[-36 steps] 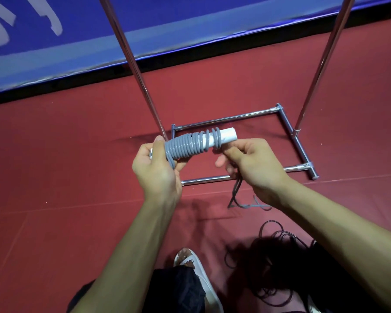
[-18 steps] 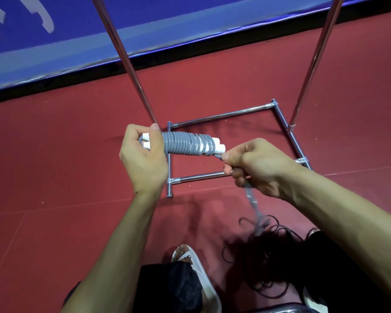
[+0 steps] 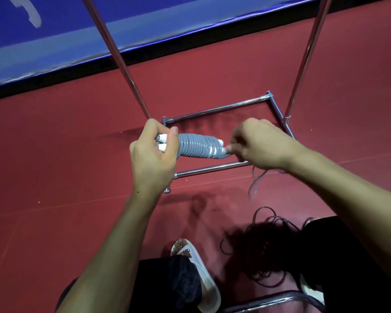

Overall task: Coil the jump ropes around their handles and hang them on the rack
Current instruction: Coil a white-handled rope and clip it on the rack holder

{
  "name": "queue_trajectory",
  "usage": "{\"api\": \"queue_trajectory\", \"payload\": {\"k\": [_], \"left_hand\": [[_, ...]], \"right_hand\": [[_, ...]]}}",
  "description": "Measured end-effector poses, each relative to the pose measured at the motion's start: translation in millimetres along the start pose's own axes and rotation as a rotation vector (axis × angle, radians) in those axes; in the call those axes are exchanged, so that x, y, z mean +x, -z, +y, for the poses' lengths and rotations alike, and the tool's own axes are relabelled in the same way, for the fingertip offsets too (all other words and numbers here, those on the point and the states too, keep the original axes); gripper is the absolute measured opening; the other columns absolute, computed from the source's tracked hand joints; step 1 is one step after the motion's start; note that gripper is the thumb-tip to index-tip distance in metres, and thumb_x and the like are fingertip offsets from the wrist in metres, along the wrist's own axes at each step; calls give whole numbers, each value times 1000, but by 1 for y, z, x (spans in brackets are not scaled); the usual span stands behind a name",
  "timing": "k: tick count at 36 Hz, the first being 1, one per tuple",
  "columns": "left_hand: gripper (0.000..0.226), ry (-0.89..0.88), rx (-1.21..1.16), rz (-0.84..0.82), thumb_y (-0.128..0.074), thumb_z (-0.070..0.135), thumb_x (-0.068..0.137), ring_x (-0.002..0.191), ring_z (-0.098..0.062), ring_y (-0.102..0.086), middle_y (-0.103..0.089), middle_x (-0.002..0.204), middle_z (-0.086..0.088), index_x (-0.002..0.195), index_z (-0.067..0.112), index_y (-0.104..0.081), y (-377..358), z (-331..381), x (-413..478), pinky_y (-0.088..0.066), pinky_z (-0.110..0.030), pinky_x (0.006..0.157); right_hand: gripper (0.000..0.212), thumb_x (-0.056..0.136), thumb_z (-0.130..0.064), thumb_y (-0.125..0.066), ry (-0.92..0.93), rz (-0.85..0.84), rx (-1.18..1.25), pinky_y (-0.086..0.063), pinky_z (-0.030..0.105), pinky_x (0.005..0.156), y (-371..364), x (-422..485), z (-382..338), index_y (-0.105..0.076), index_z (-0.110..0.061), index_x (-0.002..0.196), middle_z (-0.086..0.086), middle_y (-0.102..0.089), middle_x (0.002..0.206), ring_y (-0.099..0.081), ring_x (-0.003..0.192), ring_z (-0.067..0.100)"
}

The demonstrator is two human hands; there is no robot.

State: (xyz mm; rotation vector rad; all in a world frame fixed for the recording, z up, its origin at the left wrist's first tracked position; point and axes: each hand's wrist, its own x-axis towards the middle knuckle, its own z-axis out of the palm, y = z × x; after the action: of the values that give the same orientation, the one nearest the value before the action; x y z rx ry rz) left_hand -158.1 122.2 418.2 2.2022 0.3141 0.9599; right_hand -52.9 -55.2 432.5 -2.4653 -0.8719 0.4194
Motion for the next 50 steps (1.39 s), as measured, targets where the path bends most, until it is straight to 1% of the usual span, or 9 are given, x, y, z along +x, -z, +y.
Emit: {"api": "queue_trajectory", "payload": {"k": [5,8,12,17,24,34,42,46,50], "left_hand": [[25,-14,-28,-91,-57,15,90,54,-22,-42,-48,55,-1,69,11,-45,4,2,0,-34,-27,50],[26,11,-41,-136,-58,18,89,52,-13,-42,-52,59,9,68,20,-43,6,1,-1,-34,-24,50],[27,68,-63,-178,-58,20,87,53,-4,-41,-51,58,19,66,25,-43,8,-1,-1,-33,-18,51],[25,101,-104,-238,-59,19,85,49,-1,-42,-47,54,14,65,24,-44,9,0,-5,-32,-12,49],[23,137,-189,-259,-60,18,85,52,2,-42,-48,57,12,66,19,-46,12,3,-1,-34,-15,51],[21,298,-408,-268,-65,38,77,65,-26,-45,-47,64,-8,63,27,-55,22,-5,4,-46,-68,60],[20,371,-617,-240,-67,31,75,59,-24,-45,-45,65,-12,61,25,-55,21,0,3,-44,-42,56],[20,369,-583,-251,-67,34,75,64,-29,-43,-46,66,-14,61,25,-55,20,0,2,-40,-49,58],[21,394,-653,-264,-67,29,76,50,-21,-49,-48,57,-7,60,24,-54,19,1,1,-49,-33,49]], "right_hand": [[7,87,-4,-67,-101,-172,568,-24,17,37,5,1,6,-67,-7,81,-5,-51,47,-33,36,5],[14,74,-4,-79,-18,-211,396,-30,19,40,8,4,9,-70,-11,80,-7,-55,51,-39,40,5],[17,73,-9,-76,239,-97,9,-45,29,66,6,7,12,-65,-22,76,-9,-63,68,-56,62,6],[15,69,-27,-87,353,-189,-17,-45,30,68,8,7,20,-74,-25,76,-5,-66,87,-58,70,7],[10,77,-30,-80,385,-218,34,-45,32,69,16,7,27,-76,-22,80,-7,-67,85,-61,75,15],[22,68,-31,-78,450,-228,415,-41,18,57,23,0,22,-66,-14,73,-2,-63,63,-52,58,3],[21,73,-29,-72,415,-247,510,-47,37,61,24,4,28,-73,-8,79,5,-69,71,-58,64,16],[22,77,-29,-70,405,-265,492,-48,28,64,23,4,29,-72,-7,79,7,-68,71,-59,64,13],[16,83,-22,-70,410,-211,464,-43,14,60,20,4,28,-70,-7,77,4,-66,65,-56,59,5]]}}
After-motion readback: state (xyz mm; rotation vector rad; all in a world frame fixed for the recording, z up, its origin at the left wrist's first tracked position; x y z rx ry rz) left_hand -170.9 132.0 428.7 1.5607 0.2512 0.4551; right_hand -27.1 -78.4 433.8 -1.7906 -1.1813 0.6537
